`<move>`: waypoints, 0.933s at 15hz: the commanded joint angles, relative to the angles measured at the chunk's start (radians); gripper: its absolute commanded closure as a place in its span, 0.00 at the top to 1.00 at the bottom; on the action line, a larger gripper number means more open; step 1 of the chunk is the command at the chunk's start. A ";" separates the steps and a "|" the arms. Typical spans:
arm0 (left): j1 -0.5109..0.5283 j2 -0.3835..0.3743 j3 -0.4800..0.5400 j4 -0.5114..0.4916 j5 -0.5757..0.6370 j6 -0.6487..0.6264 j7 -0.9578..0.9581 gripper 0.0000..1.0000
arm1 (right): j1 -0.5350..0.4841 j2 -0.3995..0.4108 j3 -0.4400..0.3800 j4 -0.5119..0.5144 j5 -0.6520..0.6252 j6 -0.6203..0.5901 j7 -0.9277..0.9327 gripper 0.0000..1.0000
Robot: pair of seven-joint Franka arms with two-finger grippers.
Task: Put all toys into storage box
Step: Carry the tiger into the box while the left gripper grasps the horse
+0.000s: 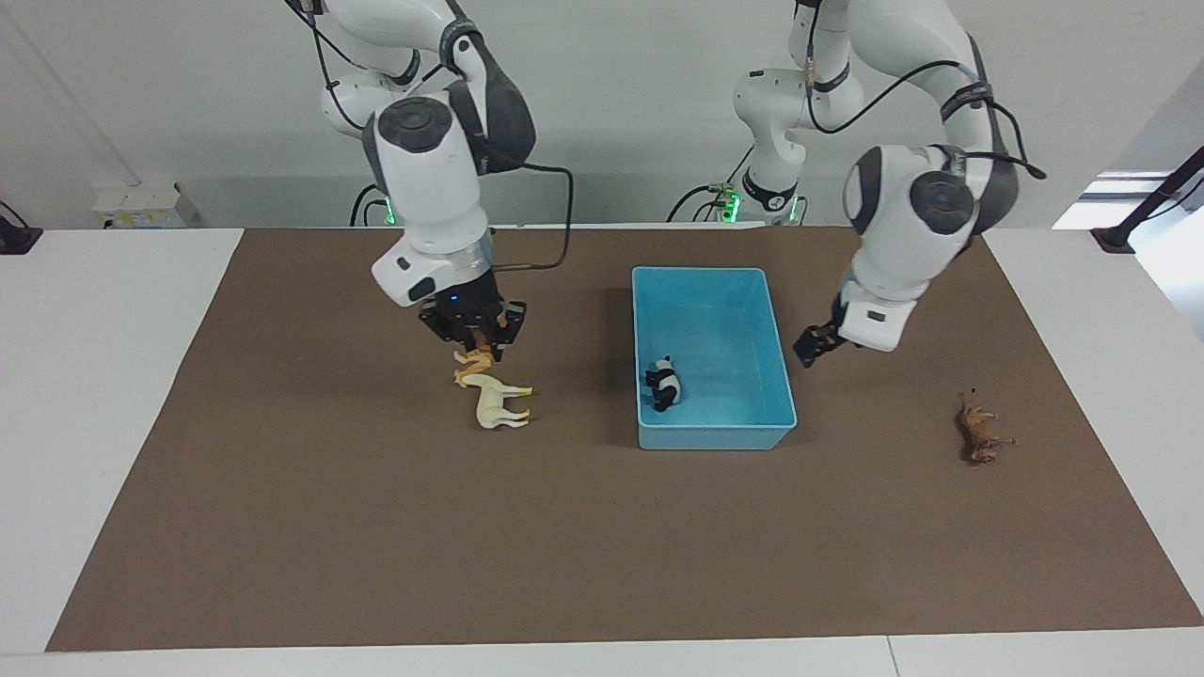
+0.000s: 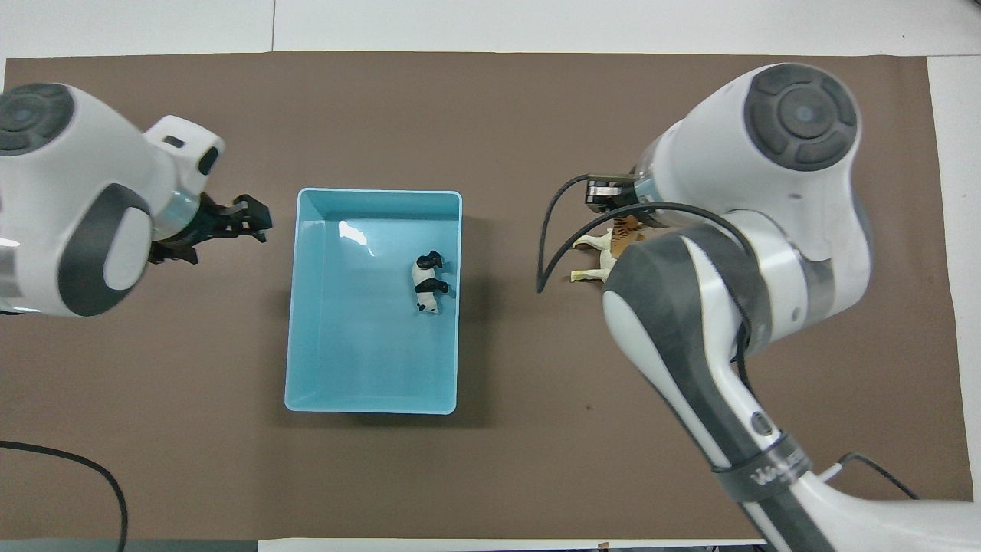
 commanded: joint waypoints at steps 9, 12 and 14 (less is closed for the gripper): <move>0.307 0.117 -0.014 -0.008 0.139 0.327 0.405 1.00 | 0.333 0.469 -0.010 0.448 0.036 0.101 0.408 0.00; 0.301 0.226 -0.016 0.103 0.138 0.314 0.405 1.00 | 0.340 0.495 -0.007 0.443 0.025 0.132 0.451 0.12; 0.314 0.233 -0.016 0.100 0.136 0.324 0.435 1.00 | 0.341 0.493 -0.009 0.445 0.022 0.100 0.494 1.00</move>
